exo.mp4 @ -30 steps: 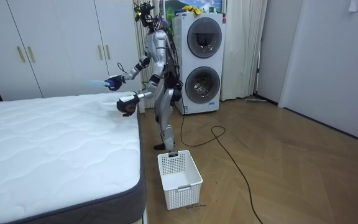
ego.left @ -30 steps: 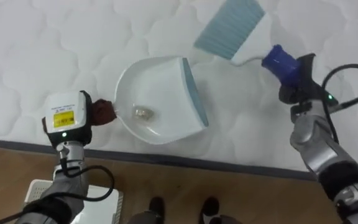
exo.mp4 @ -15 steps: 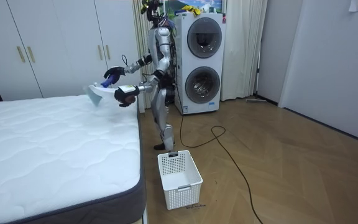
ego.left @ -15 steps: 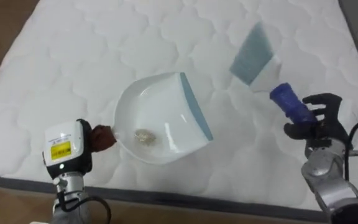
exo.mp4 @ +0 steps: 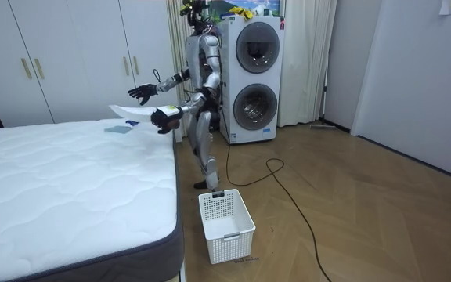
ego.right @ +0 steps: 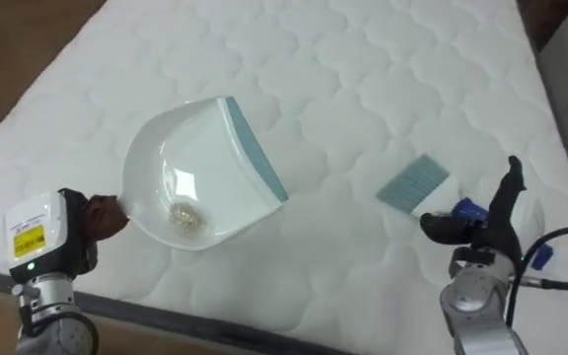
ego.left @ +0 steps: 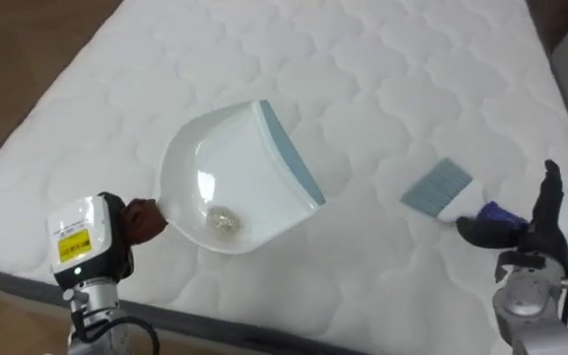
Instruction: Clean bed
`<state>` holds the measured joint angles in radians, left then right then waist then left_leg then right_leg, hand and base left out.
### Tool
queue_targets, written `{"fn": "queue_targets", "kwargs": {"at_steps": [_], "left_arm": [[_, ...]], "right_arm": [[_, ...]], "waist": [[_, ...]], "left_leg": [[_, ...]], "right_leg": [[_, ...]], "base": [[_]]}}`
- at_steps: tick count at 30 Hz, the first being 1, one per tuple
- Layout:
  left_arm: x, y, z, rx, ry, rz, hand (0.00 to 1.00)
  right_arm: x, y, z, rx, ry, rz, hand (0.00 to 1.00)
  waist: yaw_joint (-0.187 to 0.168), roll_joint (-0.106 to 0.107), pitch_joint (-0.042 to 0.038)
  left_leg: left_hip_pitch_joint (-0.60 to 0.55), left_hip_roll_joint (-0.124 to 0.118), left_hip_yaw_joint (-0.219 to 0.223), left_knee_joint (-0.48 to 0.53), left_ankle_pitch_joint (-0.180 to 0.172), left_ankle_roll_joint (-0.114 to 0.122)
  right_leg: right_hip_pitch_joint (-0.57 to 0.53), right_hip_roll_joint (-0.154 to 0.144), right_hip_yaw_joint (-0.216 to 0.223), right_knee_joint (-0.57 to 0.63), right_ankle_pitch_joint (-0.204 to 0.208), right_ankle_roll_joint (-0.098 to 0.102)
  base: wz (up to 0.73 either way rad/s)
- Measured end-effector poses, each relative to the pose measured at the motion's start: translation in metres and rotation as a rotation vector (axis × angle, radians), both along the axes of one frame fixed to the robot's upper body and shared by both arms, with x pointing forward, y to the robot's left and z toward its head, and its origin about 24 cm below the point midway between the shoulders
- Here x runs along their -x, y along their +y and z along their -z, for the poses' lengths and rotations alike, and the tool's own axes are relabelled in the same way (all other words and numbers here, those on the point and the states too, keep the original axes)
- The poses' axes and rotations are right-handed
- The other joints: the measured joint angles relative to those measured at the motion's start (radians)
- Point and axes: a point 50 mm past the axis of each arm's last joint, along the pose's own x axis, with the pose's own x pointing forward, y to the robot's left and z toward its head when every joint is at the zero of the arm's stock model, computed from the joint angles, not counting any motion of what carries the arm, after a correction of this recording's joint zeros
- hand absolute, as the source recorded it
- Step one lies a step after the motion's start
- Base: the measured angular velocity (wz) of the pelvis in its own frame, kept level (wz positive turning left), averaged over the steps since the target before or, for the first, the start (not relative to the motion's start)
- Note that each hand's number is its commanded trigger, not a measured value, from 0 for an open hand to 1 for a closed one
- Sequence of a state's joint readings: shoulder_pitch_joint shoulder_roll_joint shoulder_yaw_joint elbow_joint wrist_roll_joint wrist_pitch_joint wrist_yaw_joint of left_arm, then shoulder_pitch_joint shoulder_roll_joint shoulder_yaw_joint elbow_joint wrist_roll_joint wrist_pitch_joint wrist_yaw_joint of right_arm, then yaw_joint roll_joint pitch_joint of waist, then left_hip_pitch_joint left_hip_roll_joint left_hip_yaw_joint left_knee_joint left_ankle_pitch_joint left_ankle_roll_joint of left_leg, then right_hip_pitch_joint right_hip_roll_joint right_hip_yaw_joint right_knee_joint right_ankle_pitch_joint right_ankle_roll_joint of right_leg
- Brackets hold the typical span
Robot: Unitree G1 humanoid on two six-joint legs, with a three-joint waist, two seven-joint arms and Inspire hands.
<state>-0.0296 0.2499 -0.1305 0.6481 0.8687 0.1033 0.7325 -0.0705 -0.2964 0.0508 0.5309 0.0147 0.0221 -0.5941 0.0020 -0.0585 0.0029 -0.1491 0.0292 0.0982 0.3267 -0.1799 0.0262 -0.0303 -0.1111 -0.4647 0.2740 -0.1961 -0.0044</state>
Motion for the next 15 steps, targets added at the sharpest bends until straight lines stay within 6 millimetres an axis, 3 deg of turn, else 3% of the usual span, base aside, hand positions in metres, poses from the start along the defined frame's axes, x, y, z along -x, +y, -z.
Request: {"fn": "queue_targets", "kwargs": {"at_steps": [3,9,12,15], "left_arm": [[0.000,0.001,0.000,0.006,0.002,-0.006,1.00],[-0.004,-0.008,-0.009,0.051,-0.041,0.052,1.00],[-0.001,-0.013,-0.014,0.056,-0.063,0.087,1.00],[-0.005,-0.017,-0.020,0.069,-0.081,0.115,1.00]], "right_arm": [[0.000,0.001,-0.004,-0.014,-0.025,0.000,0.00],[-0.005,0.008,-0.014,-0.037,-0.079,-0.038,0.00],[-0.002,0.013,-0.022,-0.043,-0.120,-0.065,0.00],[-0.002,0.019,-0.025,-0.066,-0.136,-0.103,0.00]], "waist": [[0.008,0.004,-0.0004],[0.010,0.023,-0.0003],[0.009,0.039,-0.0019],[-0.004,0.050,0.0011]], "left_leg": [[0.008,-0.005,0.000,-0.004,0.000,-0.001],[0.017,-0.029,0.007,0.000,-0.011,0.019],[0.031,-0.044,-0.006,0.004,-0.017,0.038],[0.043,-0.088,-0.157,0.019,-0.022,0.051]], "right_leg": [[0.022,-0.007,-0.021,0.004,-0.005,0.003],[0.036,-0.057,-0.058,0.088,-0.032,0.037],[0.037,-0.074,0.002,0.170,-0.035,0.041],[0.040,-0.057,0.117,0.211,-0.042,0.047]], "base": [[0.23],[0.36],[0.73],[1.14]]}}
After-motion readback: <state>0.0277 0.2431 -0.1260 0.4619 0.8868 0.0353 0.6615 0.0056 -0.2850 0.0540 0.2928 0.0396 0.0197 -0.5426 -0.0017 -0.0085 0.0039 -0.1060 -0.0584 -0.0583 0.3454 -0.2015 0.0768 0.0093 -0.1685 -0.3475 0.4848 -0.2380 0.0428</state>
